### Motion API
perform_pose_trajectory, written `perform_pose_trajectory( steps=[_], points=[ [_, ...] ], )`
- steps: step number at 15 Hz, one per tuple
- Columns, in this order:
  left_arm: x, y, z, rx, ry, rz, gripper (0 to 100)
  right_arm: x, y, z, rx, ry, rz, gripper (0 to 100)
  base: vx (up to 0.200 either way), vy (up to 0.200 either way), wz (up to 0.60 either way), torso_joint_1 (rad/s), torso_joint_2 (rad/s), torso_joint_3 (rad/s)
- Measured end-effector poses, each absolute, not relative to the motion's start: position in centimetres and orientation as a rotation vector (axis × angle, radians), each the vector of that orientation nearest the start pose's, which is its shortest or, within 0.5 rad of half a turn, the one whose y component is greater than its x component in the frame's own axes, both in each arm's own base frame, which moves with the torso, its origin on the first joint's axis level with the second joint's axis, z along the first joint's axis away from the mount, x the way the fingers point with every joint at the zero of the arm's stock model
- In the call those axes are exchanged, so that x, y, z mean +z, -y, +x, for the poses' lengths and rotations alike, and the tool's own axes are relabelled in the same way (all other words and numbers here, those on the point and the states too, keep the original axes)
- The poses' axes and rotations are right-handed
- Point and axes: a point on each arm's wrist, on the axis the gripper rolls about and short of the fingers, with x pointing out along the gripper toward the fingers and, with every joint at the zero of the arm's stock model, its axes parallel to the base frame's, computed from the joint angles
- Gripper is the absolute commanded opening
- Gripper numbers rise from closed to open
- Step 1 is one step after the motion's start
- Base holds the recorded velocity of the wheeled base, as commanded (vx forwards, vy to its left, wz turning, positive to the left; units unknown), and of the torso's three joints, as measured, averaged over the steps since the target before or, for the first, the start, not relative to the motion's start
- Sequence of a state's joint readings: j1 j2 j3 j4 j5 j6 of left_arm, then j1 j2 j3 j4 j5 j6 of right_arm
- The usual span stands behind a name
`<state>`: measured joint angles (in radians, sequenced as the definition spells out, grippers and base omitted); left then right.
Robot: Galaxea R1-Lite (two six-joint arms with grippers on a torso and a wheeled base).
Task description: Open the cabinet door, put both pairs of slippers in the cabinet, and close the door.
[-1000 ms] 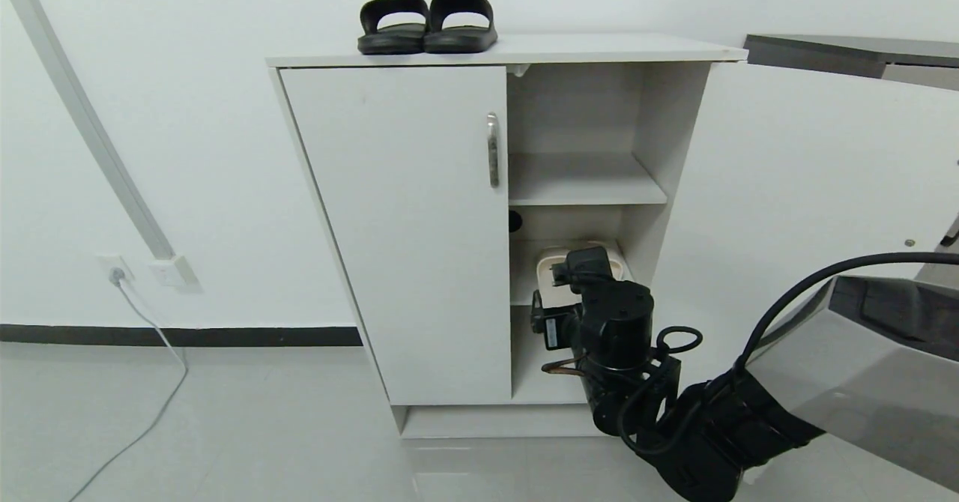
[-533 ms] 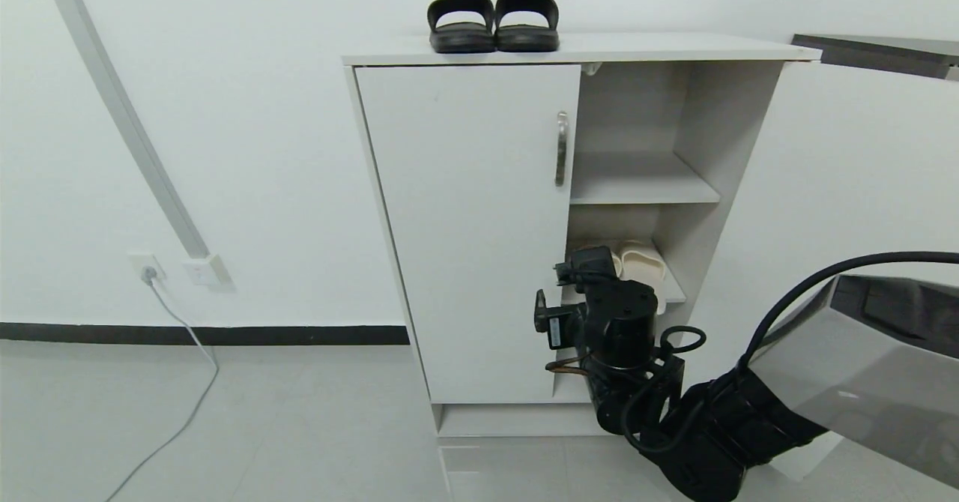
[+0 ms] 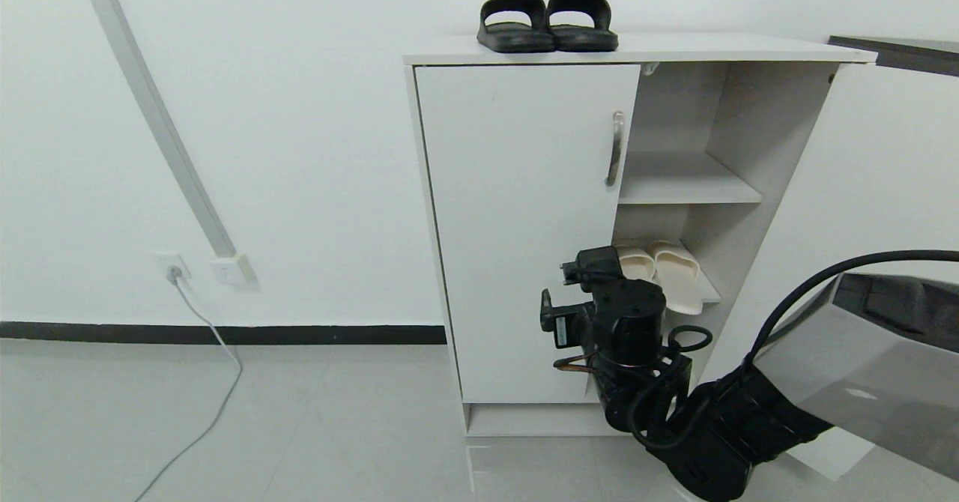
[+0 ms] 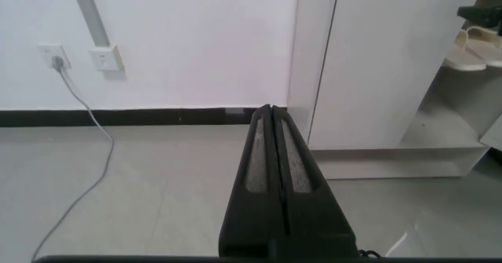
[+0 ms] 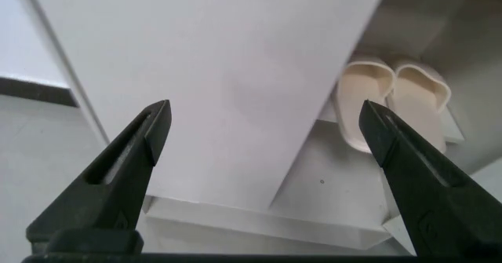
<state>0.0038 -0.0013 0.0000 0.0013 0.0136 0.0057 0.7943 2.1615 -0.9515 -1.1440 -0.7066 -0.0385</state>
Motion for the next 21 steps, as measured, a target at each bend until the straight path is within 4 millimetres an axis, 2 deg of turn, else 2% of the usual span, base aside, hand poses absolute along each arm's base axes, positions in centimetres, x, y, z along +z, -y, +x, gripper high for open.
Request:
perform_pose_trajectory(
  steps=[17,21],
  points=[
    [7.55,-0.02,-2.29,0.018,0.001,0.006,0,10.02,-26.95,28.37,0.094,-0.069,-0.107,100,0.000,0.000,0.00,0.000,0.00,-0.003],
    [7.52,-0.02,-2.29,0.017,0.000,0.007,0,10.06,-26.81,28.17,0.096,-0.073,-0.111,100,0.000,0.000,0.00,0.020,-0.24,-0.315]
  ],
)
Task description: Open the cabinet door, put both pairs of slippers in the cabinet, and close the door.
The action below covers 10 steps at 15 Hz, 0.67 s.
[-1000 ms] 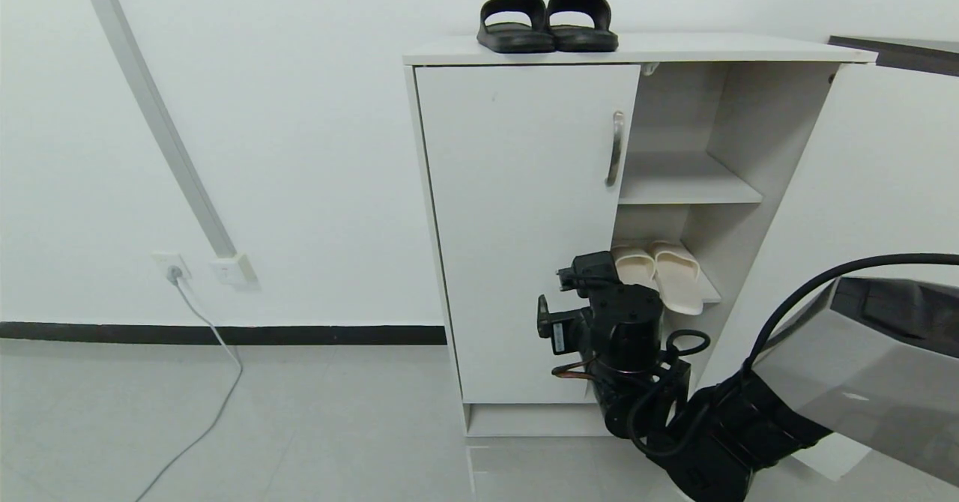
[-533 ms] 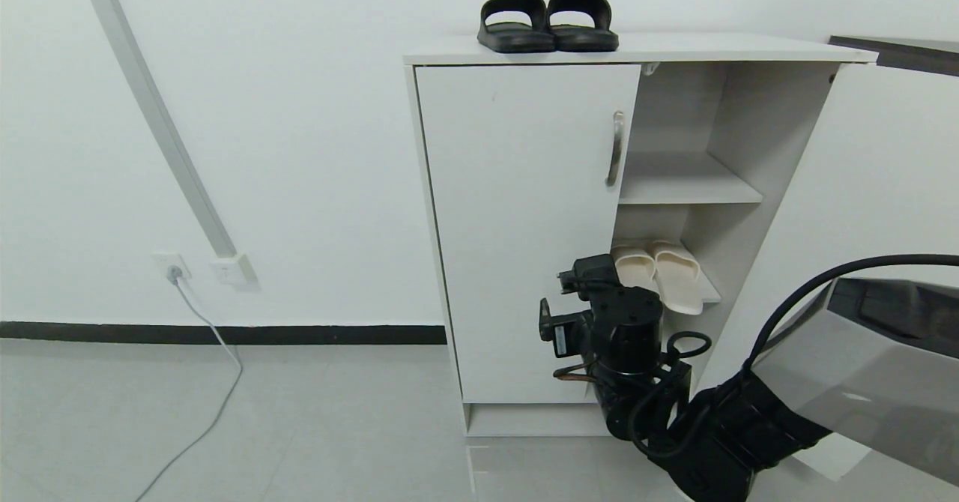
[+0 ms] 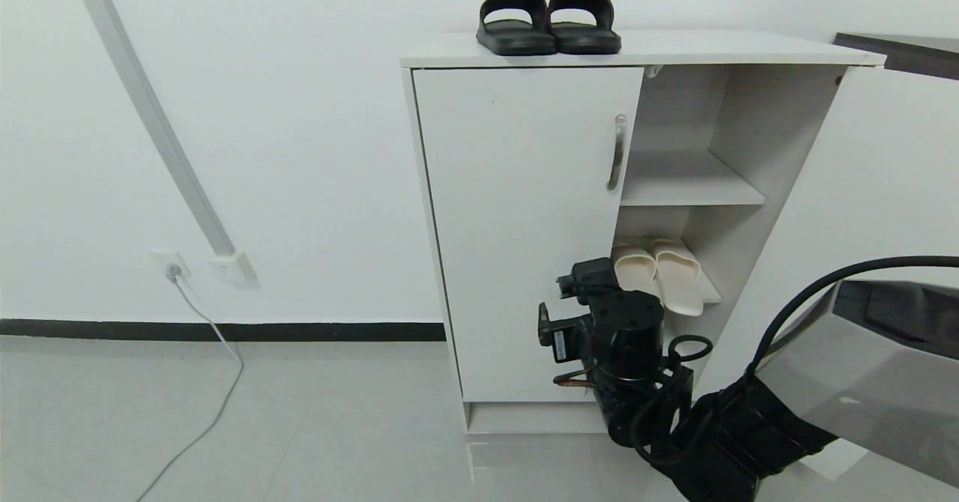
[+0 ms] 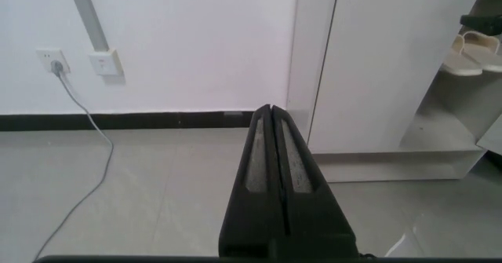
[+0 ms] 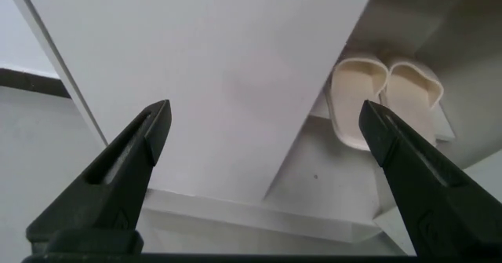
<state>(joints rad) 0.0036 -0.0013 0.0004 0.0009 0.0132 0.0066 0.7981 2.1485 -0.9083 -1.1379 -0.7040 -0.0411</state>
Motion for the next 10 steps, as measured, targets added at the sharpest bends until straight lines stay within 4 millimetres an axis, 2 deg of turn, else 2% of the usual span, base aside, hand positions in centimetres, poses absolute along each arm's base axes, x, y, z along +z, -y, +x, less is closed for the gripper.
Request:
perform_pose_trajectory(
  steps=[3,10],
  points=[
    [7.57,-0.02,-2.29,0.018,0.002,0.006,0,10.23,-26.84,28.10,0.097,-0.067,-0.106,100,0.000,0.000,0.00,0.056,-0.53,-0.362],
    [7.55,-0.02,-2.29,0.018,0.001,0.007,0,10.14,-26.66,28.29,0.089,-0.070,-0.108,100,0.000,0.000,0.00,0.131,-0.46,-0.333]
  ],
)
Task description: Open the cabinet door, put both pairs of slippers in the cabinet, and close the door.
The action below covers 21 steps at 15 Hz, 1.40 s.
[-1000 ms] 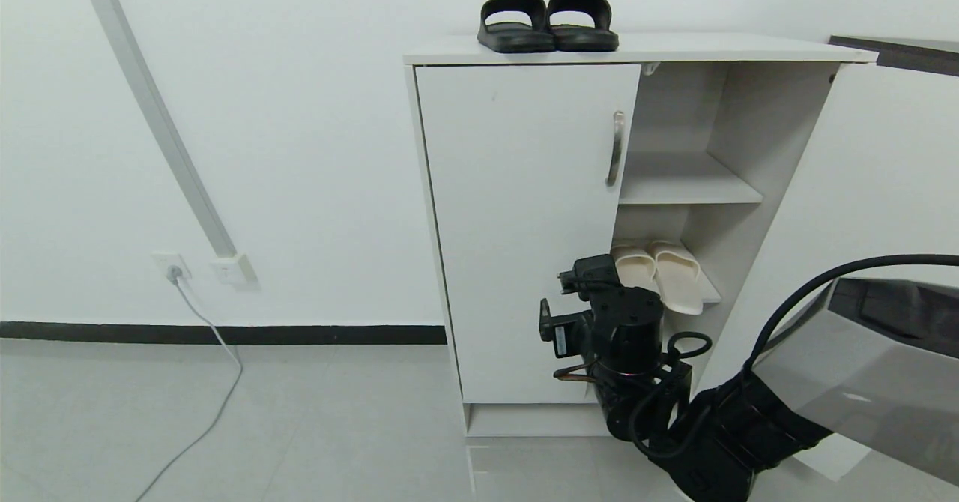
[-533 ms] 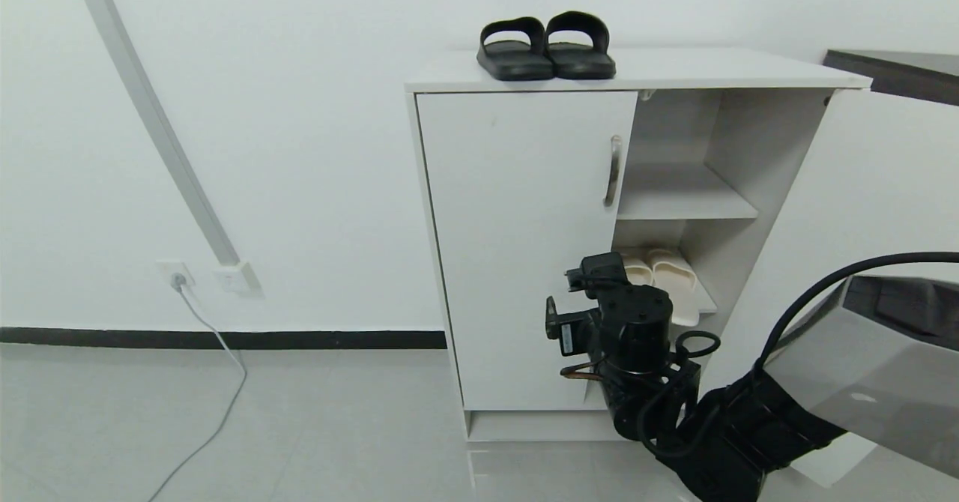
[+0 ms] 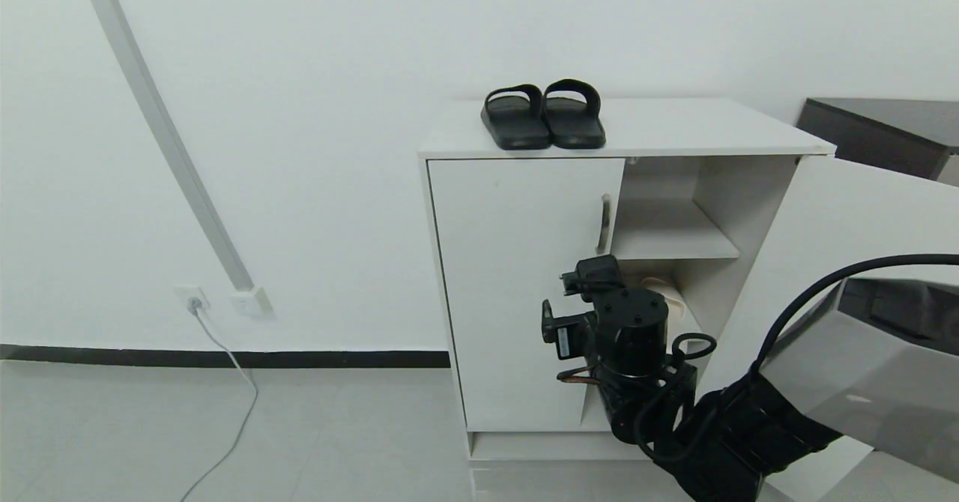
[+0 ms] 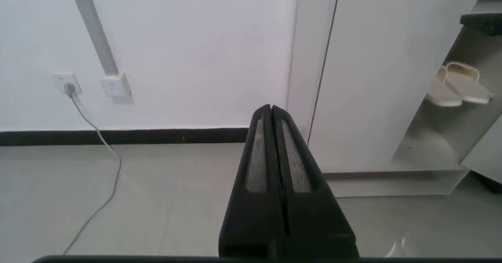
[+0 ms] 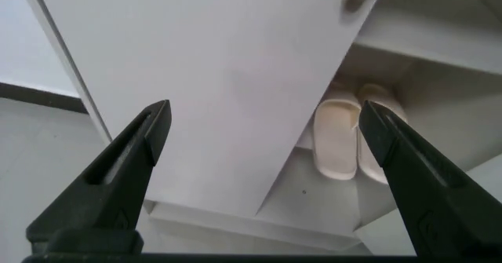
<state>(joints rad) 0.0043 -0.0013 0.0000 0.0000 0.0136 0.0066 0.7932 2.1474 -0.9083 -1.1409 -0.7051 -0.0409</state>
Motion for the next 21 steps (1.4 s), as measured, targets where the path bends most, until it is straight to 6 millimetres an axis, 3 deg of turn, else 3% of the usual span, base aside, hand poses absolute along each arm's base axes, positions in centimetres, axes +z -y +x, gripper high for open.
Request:
perform_pose_trajectory(
  steps=[17,21],
  points=[
    [7.5,0.0,-2.3,0.018,0.001,0.007,0,9.8,-26.6,28.3,0.131,-0.080,-0.117,100,0.000,0.000,0.00,0.211,-0.52,-0.317],
    [7.5,0.0,-2.3,0.018,0.001,0.008,0,10.8,-26.9,28.4,0.145,-0.154,-0.167,100,0.000,0.000,0.00,0.248,-0.55,-0.303]
  ],
)
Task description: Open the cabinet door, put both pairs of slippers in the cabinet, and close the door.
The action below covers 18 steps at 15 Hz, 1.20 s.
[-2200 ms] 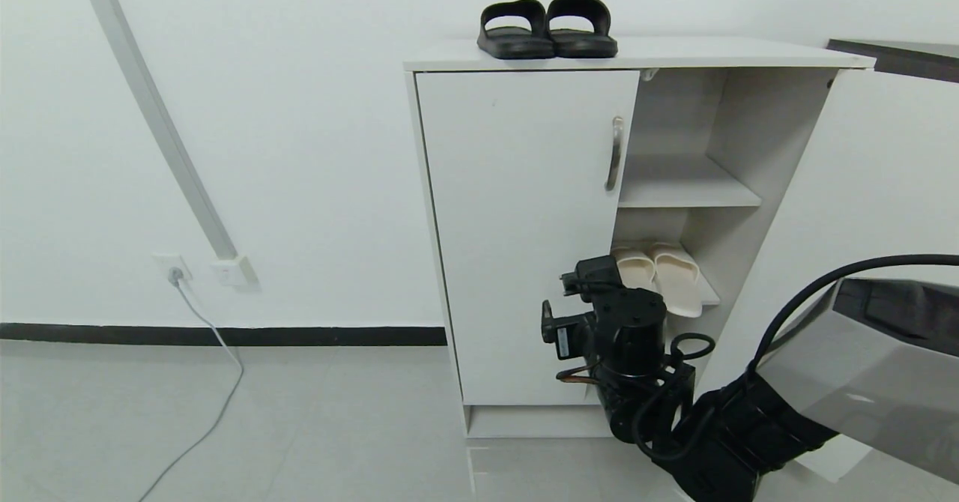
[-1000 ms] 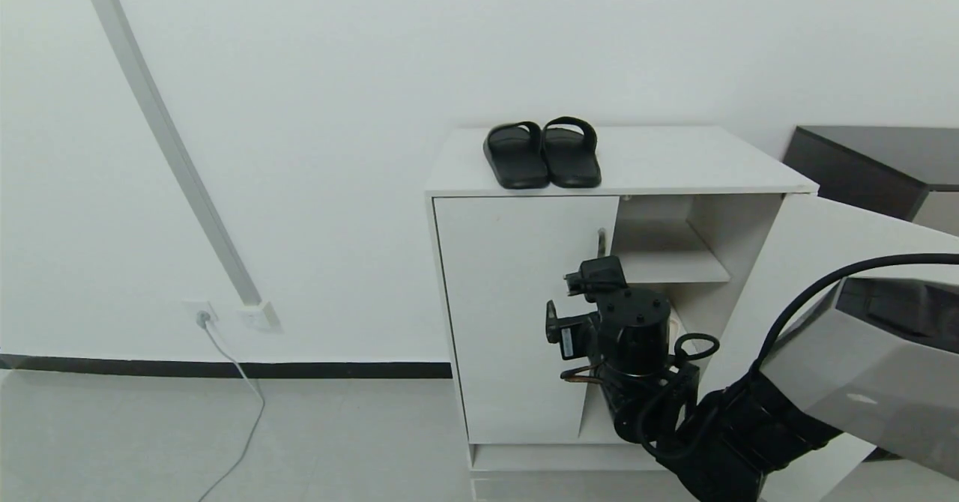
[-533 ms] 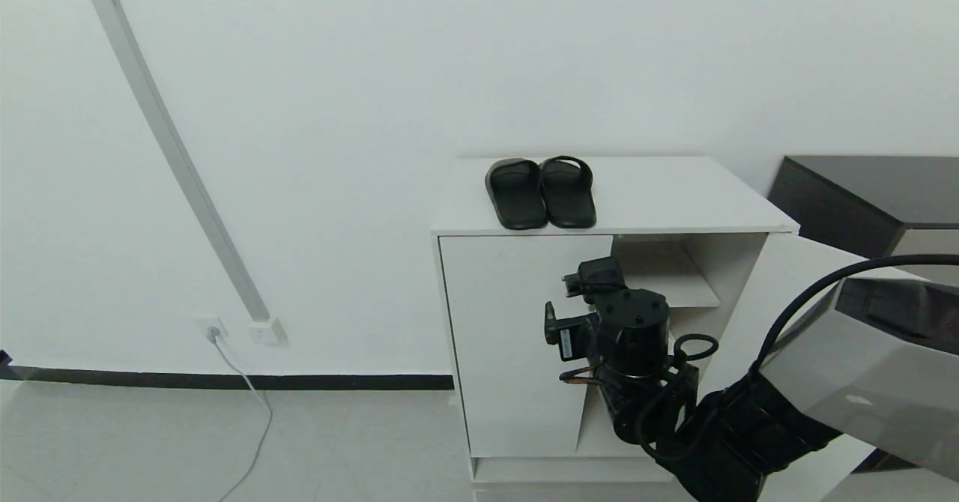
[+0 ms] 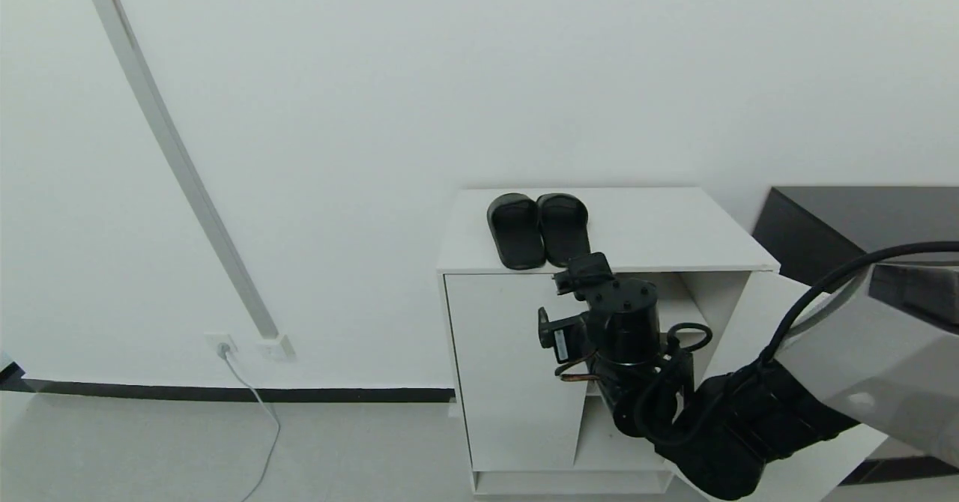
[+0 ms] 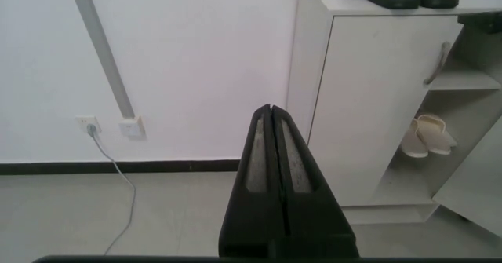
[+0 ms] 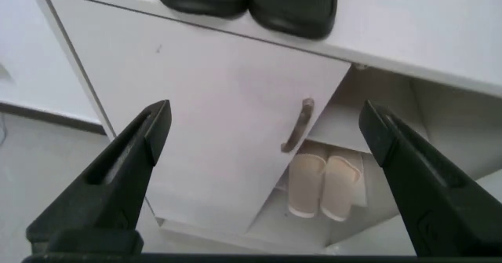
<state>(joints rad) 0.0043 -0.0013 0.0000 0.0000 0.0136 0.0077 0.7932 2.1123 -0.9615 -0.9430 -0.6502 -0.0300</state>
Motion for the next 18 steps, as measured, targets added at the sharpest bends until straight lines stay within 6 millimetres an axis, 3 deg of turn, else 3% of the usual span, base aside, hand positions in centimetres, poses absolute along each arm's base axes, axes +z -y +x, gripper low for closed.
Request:
perform_pose_trajectory(
  steps=[3,6,9,18],
  points=[
    [7.5,0.0,-2.3,0.017,0.001,0.008,0,13.6,-27.2,28.5,0.134,-0.251,-0.111,100,0.000,0.000,0.00,0.060,-0.14,-0.067],
    [7.5,0.0,-2.3,0.017,0.001,0.008,0,16.4,-27.5,28.6,0.147,-0.240,0.016,100,0.000,0.000,0.00,0.000,0.00,0.000],
    [7.5,0.0,-2.3,0.018,0.001,0.008,0,16.6,-27.7,28.6,0.188,-0.239,0.044,100,0.000,0.000,0.00,0.000,0.00,0.000],
    [7.5,0.0,-2.3,0.017,0.001,0.008,0,15.0,-27.9,29.1,0.181,-0.234,0.033,100,0.200,0.000,0.00,0.007,0.00,0.003]
  ],
)
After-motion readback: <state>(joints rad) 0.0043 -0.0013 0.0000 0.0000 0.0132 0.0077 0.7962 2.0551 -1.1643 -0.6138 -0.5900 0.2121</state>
